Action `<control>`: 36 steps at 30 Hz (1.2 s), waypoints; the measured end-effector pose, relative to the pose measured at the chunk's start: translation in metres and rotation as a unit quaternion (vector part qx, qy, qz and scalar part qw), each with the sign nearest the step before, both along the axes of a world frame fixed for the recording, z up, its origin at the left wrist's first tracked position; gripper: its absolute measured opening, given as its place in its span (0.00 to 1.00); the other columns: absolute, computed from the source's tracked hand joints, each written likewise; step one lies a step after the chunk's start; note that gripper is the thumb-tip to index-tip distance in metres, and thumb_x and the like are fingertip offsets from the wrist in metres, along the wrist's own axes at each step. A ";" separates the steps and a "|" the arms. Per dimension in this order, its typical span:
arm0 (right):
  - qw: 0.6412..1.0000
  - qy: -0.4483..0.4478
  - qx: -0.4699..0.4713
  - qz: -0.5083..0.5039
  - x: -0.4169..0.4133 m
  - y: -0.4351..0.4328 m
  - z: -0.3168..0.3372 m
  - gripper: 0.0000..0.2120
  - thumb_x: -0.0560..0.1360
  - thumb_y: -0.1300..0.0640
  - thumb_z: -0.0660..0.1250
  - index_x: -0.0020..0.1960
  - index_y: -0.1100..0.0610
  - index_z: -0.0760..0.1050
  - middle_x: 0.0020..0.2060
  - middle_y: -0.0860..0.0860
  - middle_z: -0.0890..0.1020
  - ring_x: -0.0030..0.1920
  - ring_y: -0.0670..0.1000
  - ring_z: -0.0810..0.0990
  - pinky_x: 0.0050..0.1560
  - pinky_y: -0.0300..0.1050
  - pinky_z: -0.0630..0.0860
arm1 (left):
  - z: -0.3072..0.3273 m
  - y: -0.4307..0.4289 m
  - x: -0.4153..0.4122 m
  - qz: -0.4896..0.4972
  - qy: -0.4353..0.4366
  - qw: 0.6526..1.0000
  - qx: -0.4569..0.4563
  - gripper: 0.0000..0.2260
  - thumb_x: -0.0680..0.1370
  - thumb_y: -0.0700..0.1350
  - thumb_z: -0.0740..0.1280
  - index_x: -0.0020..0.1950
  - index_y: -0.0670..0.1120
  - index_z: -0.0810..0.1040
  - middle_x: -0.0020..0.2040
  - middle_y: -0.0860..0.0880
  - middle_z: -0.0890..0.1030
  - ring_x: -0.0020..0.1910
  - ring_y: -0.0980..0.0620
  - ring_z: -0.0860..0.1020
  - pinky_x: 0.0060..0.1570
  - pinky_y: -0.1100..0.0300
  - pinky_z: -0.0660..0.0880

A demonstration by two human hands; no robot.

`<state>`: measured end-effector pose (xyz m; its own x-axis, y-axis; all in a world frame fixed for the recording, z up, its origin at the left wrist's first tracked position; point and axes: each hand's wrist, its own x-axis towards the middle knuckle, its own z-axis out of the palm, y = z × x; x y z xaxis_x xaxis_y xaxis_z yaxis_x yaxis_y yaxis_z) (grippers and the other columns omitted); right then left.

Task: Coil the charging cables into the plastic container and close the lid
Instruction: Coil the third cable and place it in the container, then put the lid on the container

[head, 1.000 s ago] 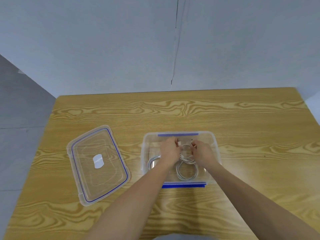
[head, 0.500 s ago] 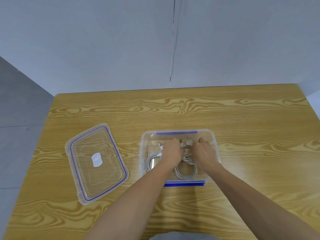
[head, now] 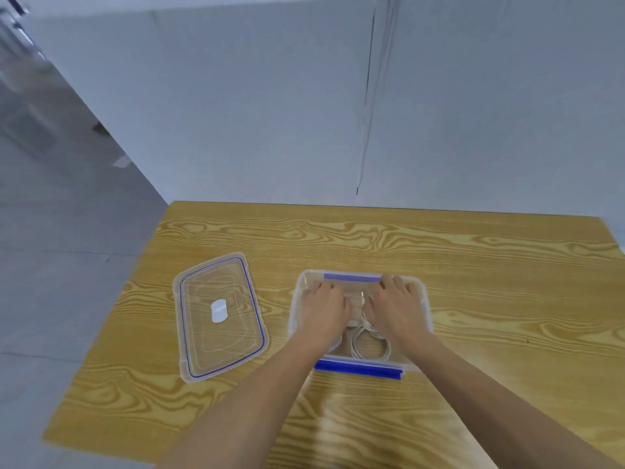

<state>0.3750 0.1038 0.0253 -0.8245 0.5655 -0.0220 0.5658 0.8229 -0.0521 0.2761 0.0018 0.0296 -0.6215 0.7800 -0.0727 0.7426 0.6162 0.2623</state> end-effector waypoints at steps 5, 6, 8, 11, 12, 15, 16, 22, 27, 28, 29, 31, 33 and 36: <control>0.995 0.063 0.010 0.077 -0.021 -0.014 0.014 0.06 0.68 0.55 0.65 0.38 0.58 0.78 0.34 0.54 0.78 0.35 0.57 0.78 0.37 0.51 0.73 | 0.012 -0.031 -0.011 0.036 0.061 0.997 0.013 0.15 0.79 0.49 0.57 0.60 0.44 0.75 0.57 0.45 0.77 0.58 0.45 0.73 0.55 0.51 0.70; 0.992 0.076 0.013 0.098 -0.029 -0.017 0.018 0.06 0.67 0.56 0.68 0.39 0.58 0.78 0.34 0.54 0.79 0.35 0.57 0.78 0.36 0.51 0.73 | 0.016 -0.038 -0.015 0.039 0.068 0.997 0.016 0.14 0.79 0.49 0.58 0.59 0.44 0.75 0.56 0.45 0.78 0.58 0.45 0.74 0.54 0.51 0.70; 0.989 0.090 0.009 0.121 -0.044 -0.027 0.024 0.07 0.65 0.56 0.72 0.40 0.59 0.79 0.34 0.55 0.79 0.35 0.58 0.78 0.35 0.51 0.73 | 0.023 -0.052 -0.023 0.054 0.085 0.995 0.019 0.13 0.79 0.49 0.59 0.57 0.44 0.77 0.53 0.45 0.79 0.56 0.45 0.75 0.52 0.52 0.71; 0.985 0.088 0.011 0.147 -0.066 -0.047 0.035 0.09 0.65 0.54 0.73 0.39 0.59 0.79 0.34 0.55 0.79 0.35 0.57 0.78 0.33 0.50 0.73 | 0.034 -0.077 -0.038 0.089 0.097 0.991 0.010 0.15 0.79 0.52 0.57 0.56 0.44 0.77 0.53 0.45 0.79 0.56 0.45 0.75 0.51 0.51 0.71; 0.984 0.083 0.009 0.157 -0.073 -0.054 0.037 0.09 0.65 0.53 0.73 0.40 0.59 0.79 0.34 0.55 0.79 0.35 0.57 0.79 0.33 0.51 0.74 | 0.036 -0.086 -0.044 0.103 0.091 0.990 0.004 0.17 0.80 0.53 0.56 0.56 0.44 0.77 0.53 0.45 0.79 0.56 0.45 0.75 0.51 0.51 0.71; 0.981 0.058 -0.008 0.183 -0.093 -0.075 0.040 0.10 0.67 0.53 0.72 0.42 0.60 0.80 0.36 0.56 0.80 0.38 0.59 0.80 0.35 0.53 0.75 | 0.039 -0.111 -0.062 0.139 0.084 0.987 0.004 0.19 0.81 0.55 0.53 0.57 0.44 0.76 0.54 0.44 0.78 0.58 0.45 0.74 0.51 0.51 0.72; 0.981 0.050 -0.012 0.188 -0.099 -0.081 0.039 0.11 0.69 0.52 0.70 0.44 0.60 0.80 0.38 0.57 0.80 0.40 0.59 0.80 0.37 0.53 0.75 | 0.039 -0.120 -0.068 0.149 0.082 0.985 0.003 0.19 0.81 0.55 0.53 0.57 0.44 0.76 0.55 0.44 0.78 0.58 0.44 0.74 0.52 0.51 0.72; 0.977 -0.014 -0.050 0.206 -0.135 -0.118 0.017 0.18 0.79 0.48 0.53 0.62 0.57 0.70 0.57 0.54 0.73 0.58 0.57 0.71 0.54 0.51 0.68 | 0.019 -0.169 -0.106 0.199 0.057 0.978 -0.007 0.13 0.79 0.48 0.56 0.58 0.45 0.74 0.57 0.46 0.76 0.58 0.46 0.73 0.53 0.53 0.71; 0.983 -0.057 -0.034 0.172 -0.159 -0.142 -0.008 0.11 0.66 0.52 0.71 0.41 0.59 0.77 0.37 0.55 0.76 0.38 0.58 0.77 0.35 0.51 0.71 | -0.003 -0.195 -0.135 0.213 0.029 0.976 -0.022 0.11 0.78 0.45 0.56 0.56 0.45 0.74 0.56 0.47 0.75 0.58 0.47 0.71 0.52 0.55 0.68; 0.985 -0.055 -0.035 0.160 -0.163 -0.146 -0.014 0.11 0.64 0.53 0.73 0.38 0.59 0.76 0.34 0.55 0.76 0.35 0.59 0.77 0.34 0.51 0.71 | -0.009 -0.199 -0.140 0.214 0.024 0.976 -0.025 0.11 0.78 0.44 0.56 0.56 0.45 0.74 0.56 0.47 0.75 0.58 0.46 0.71 0.52 0.55 0.67; 0.985 -0.062 -0.043 0.155 -0.166 -0.150 -0.020 0.10 0.65 0.54 0.72 0.39 0.60 0.76 0.34 0.55 0.76 0.36 0.59 0.77 0.35 0.51 0.71 | -0.016 -0.204 -0.144 0.217 0.017 0.976 -0.027 0.11 0.78 0.44 0.56 0.56 0.45 0.74 0.56 0.47 0.75 0.57 0.46 0.71 0.52 0.55 0.67; 0.986 -0.058 -0.036 0.153 -0.173 -0.155 -0.028 0.09 0.65 0.54 0.71 0.40 0.60 0.77 0.34 0.56 0.76 0.36 0.59 0.77 0.36 0.52 0.71 | -0.028 -0.211 -0.152 0.225 -0.001 0.974 -0.024 0.11 0.79 0.45 0.56 0.56 0.45 0.74 0.56 0.46 0.74 0.56 0.46 0.71 0.53 0.55 0.68; 0.987 -0.072 -0.036 0.142 -0.179 -0.159 -0.036 0.10 0.65 0.55 0.72 0.40 0.61 0.77 0.34 0.57 0.77 0.36 0.60 0.77 0.35 0.52 0.72 | -0.039 -0.217 -0.156 0.234 -0.018 0.972 -0.020 0.10 0.79 0.45 0.55 0.54 0.45 0.74 0.56 0.46 0.74 0.56 0.46 0.71 0.53 0.54 0.69; 0.988 -0.083 -0.037 0.123 -0.184 -0.161 -0.050 0.10 0.65 0.56 0.71 0.41 0.62 0.76 0.33 0.57 0.77 0.35 0.60 0.78 0.34 0.53 0.72 | -0.052 -0.225 -0.159 0.252 -0.040 0.966 -0.026 0.09 0.78 0.43 0.55 0.53 0.44 0.73 0.56 0.45 0.73 0.55 0.45 0.70 0.51 0.53 0.70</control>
